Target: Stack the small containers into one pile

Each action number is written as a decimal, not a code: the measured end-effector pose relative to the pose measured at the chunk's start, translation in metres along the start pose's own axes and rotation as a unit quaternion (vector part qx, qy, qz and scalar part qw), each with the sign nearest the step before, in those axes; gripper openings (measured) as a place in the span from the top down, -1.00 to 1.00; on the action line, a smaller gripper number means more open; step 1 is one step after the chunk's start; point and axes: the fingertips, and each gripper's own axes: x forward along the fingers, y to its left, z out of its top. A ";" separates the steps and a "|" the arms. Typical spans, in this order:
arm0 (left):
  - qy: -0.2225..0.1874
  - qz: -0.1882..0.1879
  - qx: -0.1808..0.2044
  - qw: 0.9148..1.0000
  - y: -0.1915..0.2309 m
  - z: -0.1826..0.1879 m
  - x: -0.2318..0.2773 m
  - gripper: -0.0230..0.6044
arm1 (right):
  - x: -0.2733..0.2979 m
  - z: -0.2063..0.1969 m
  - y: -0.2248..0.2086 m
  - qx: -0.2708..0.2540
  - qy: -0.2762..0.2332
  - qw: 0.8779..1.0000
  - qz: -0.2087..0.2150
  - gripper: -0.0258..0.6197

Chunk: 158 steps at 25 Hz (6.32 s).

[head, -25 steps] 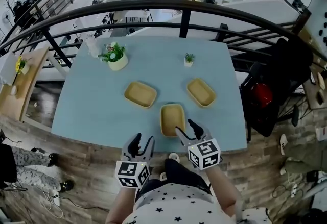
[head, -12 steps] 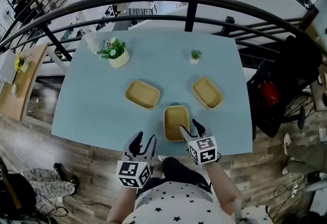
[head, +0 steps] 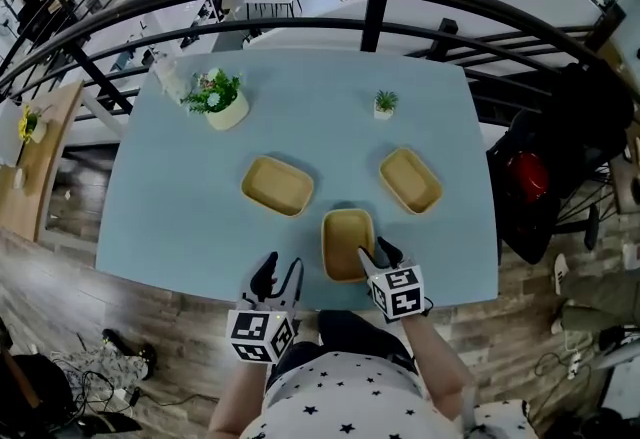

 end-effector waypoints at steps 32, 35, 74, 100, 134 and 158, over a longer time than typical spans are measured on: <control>-0.006 0.032 -0.016 0.999 0.029 0.012 0.017 0.35 | 0.006 0.065 0.001 -0.045 -0.012 0.999 0.004 0.85; -0.014 0.038 -0.019 0.999 0.037 0.021 0.017 0.35 | 0.005 0.082 0.006 -0.057 -0.022 0.998 0.009 0.85; -0.019 0.140 -0.069 0.988 0.094 0.027 -0.005 0.35 | 0.130 0.192 0.083 -0.183 -0.004 0.969 0.167 0.85; -0.003 0.145 -0.078 0.986 0.099 0.018 0.001 0.35 | 0.174 0.173 0.093 -0.218 0.060 0.955 0.190 0.85; 0.011 0.135 -0.080 0.988 0.089 0.009 0.004 0.35 | 0.194 0.131 0.079 -0.233 0.102 0.952 0.172 0.82; 0.013 0.065 -0.034 0.997 0.045 0.024 0.028 0.35 | 0.115 0.149 0.031 -0.175 0.043 0.976 0.120 0.85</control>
